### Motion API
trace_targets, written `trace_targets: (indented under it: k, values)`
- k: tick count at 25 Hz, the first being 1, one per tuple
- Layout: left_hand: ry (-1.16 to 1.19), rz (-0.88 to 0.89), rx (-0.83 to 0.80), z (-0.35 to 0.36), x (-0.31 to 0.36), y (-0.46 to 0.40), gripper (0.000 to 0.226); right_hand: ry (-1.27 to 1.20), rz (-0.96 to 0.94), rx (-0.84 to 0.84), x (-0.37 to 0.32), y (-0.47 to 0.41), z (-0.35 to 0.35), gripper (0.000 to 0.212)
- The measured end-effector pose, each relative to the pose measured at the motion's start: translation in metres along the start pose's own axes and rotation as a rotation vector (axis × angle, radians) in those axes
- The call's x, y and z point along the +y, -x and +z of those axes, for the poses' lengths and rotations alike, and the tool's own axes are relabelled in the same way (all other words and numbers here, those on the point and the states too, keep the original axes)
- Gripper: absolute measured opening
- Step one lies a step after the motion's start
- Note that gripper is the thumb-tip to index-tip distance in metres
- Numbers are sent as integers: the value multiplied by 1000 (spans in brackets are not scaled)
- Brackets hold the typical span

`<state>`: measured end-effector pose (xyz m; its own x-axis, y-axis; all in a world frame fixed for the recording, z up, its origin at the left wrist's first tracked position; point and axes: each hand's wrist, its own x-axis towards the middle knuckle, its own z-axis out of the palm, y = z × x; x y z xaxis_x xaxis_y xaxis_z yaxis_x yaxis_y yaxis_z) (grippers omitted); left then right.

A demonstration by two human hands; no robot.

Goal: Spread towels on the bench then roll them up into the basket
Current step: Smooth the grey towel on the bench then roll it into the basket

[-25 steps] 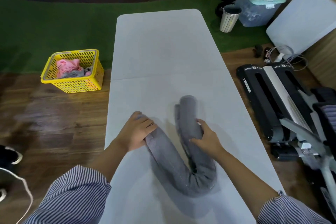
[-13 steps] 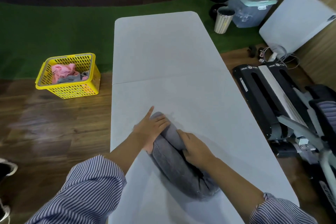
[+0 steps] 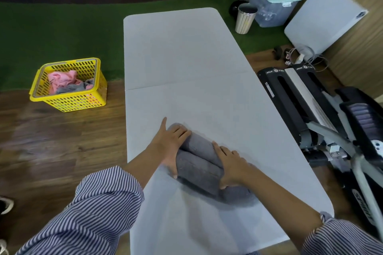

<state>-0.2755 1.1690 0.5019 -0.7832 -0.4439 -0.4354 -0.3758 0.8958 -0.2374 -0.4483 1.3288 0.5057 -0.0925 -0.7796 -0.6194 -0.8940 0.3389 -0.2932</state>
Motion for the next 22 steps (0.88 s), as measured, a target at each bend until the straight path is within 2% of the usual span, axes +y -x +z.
trace_targets:
  k: [3,7,9,13,17,22]
  values:
    - [17,22,64,3,10,4,132,57,-60,14,9,6,-4,129]
    - [37,57,120,5,23,6,112,280,112,-62,9,17,5,144]
    - [79,47,127,8,27,8,114,330,114,-5,9,18,12,143]
    - [150,24,26,15,40,20,139,384,0,162,22,19,8,140]
    - [204,25,66,22,51,24,134,443,80,85,17,17,11,147]
    - [350,-46,110,30,60,36,121,483,24,210,21,12,18,126]
